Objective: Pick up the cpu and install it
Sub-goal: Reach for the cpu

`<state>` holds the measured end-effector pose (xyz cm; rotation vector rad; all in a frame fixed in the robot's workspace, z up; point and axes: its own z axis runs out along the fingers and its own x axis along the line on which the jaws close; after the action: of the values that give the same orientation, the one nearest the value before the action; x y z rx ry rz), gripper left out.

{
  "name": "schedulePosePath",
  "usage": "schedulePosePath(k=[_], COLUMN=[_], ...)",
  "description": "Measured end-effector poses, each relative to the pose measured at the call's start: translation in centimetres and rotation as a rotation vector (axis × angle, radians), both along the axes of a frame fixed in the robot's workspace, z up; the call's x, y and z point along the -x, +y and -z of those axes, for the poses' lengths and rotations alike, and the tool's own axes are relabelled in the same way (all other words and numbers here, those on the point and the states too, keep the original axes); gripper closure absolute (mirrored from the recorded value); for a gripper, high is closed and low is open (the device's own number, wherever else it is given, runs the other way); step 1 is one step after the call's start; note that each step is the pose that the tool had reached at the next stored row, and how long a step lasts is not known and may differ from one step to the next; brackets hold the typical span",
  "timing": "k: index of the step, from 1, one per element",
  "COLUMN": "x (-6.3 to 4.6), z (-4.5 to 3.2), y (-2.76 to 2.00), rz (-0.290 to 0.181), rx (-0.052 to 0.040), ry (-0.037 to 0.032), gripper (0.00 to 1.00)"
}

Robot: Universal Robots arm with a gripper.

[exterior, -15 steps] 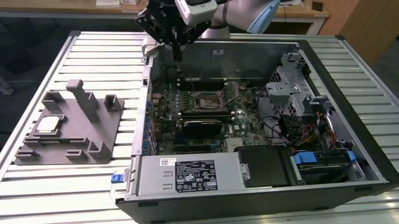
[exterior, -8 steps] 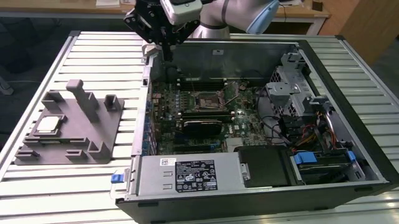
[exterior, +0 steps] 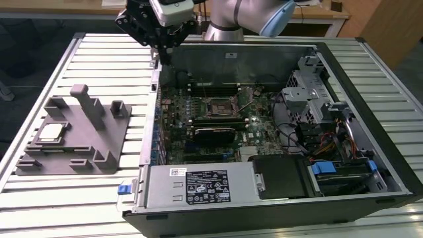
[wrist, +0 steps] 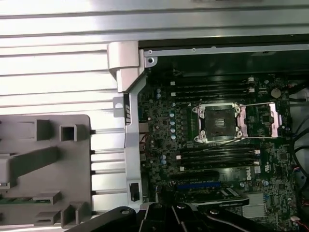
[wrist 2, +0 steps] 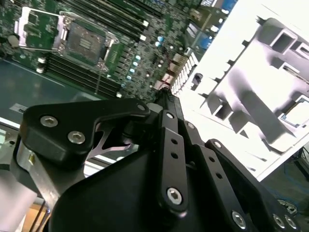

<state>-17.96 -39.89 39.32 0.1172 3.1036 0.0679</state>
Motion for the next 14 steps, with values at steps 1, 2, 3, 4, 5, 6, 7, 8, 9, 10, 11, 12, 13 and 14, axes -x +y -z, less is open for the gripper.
schedulePosePath(k=[1, 2, 3, 4, 5, 6, 7, 8, 9, 10, 11, 12, 13, 14], x=[0.3, 0.6, 0.9, 1.1, 1.4, 1.7, 2.0, 2.3, 2.6, 2.9, 3.2, 3.5, 3.8, 4.1], z=[0.00, 0.01, 0.01, 0.01, 0.02, 0.02, 0.03, 0.03, 0.03, 0.03, 0.04, 0.04, 0.05, 0.06], y=[0.00, 0.00, 0.00, 0.00, 0.00, 0.00, 0.00, 0.00, 0.00, 0.00, 0.00, 0.00, 0.00, 0.00], rz=[0.000, 0.000, 0.000, 0.000, 0.000, 0.000, 0.000, 0.000, 0.000, 0.000, 0.000, 0.000, 0.000, 0.000], rx=[0.0000, 0.0000, -0.0001, -0.0001, -0.0001, -0.0001, -0.0001, -0.0001, 0.0000, 0.0000, 0.0000, 0.0000, 0.0000, -0.0001], ry=[-0.0004, -0.0008, -0.0012, -0.0015, -0.0019, -0.0023, -0.0027, -0.0032, -0.0036, -0.0040, -0.0045, -0.0049, -0.0052, -0.0055], gripper=[0.89, 0.89, 0.89, 0.89, 0.89, 0.89, 0.89, 0.89, 0.89, 0.89, 0.89, 0.89, 0.89, 0.89])
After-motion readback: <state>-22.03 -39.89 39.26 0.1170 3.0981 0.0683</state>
